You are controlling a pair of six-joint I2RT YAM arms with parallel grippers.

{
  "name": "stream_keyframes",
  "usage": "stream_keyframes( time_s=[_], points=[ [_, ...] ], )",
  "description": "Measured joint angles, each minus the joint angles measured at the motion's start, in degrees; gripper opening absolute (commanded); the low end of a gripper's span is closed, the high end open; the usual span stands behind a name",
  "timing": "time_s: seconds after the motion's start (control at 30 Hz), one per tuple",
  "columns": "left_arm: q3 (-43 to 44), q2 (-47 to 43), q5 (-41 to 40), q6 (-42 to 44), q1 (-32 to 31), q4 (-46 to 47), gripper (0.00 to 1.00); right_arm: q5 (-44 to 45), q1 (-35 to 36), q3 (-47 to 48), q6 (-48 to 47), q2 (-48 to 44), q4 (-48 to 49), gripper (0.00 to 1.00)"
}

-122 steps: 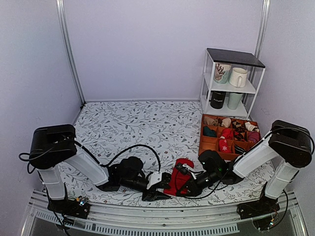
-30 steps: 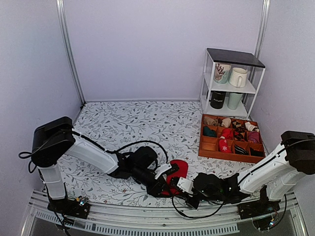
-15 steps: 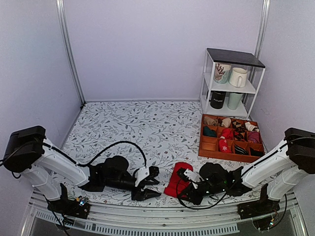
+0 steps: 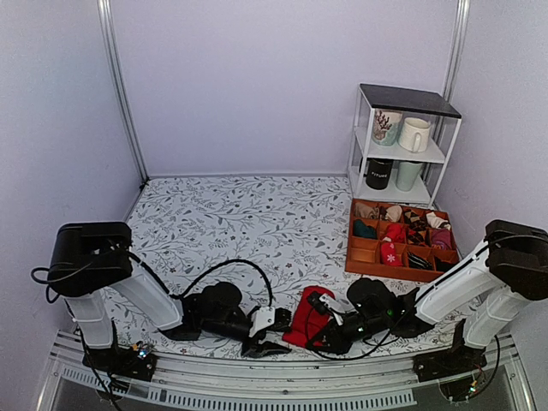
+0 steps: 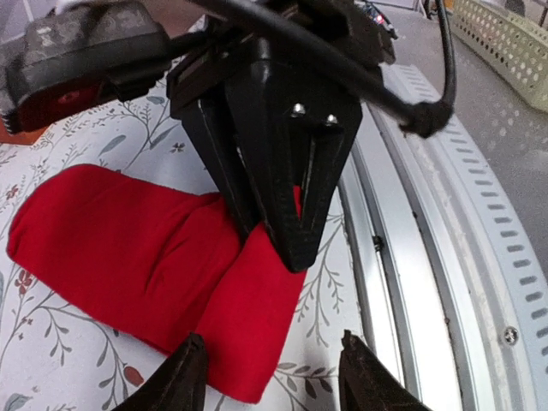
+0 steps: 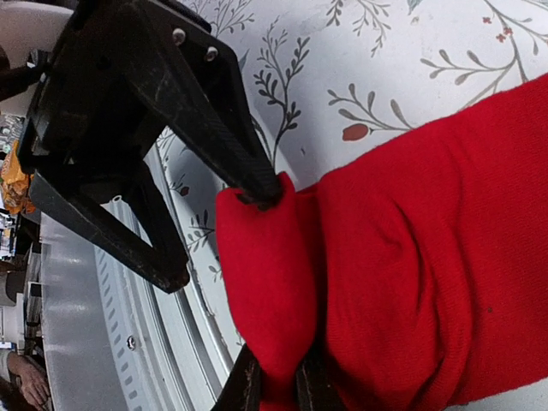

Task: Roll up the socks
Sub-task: Roll the sock at the center of the board.

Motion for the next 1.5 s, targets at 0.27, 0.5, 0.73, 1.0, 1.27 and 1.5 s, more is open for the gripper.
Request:
stream_keyframes(
  time_s=[0.27, 0.5, 0.73, 1.0, 1.27, 1.5],
  points=[
    [2.64, 2.69, 0.68, 0.61, 0.00, -0.55, 0.40, -2.99, -1.44, 0.00, 0.13, 0.26, -0.04, 0.12],
    [5.38, 4.17, -0.07, 0.31, -0.02, -3.17, 0.20, -4.48, -1.86, 0.07, 0.09, 0.59, -0.04, 0.12],
    [7.48, 5.11, -0.24, -0.94, 0.00, -5.27, 0.00, -5.60, -2.60, 0.50, 0.09, 0.72, -0.90, 0.30],
    [9.14, 0.24, -4.35, -13.03, 0.22, -17.38, 0.00, 1.16, -2.45, 1.42, -3.61, -7.08, -9.16, 0.53],
    [12.26, -2.01, -1.46, -23.89, 2.45, -29.16, 0.00, 12.92, -0.74, -2.49, -15.93, -20.04, -9.11, 0.53],
    [13.84, -1.27, 2.27, -27.17, 4.11, -31.87, 0.00, 21.18, 9.44, -3.56, -27.91, -17.31, -6.91, 0.53]
  ],
)
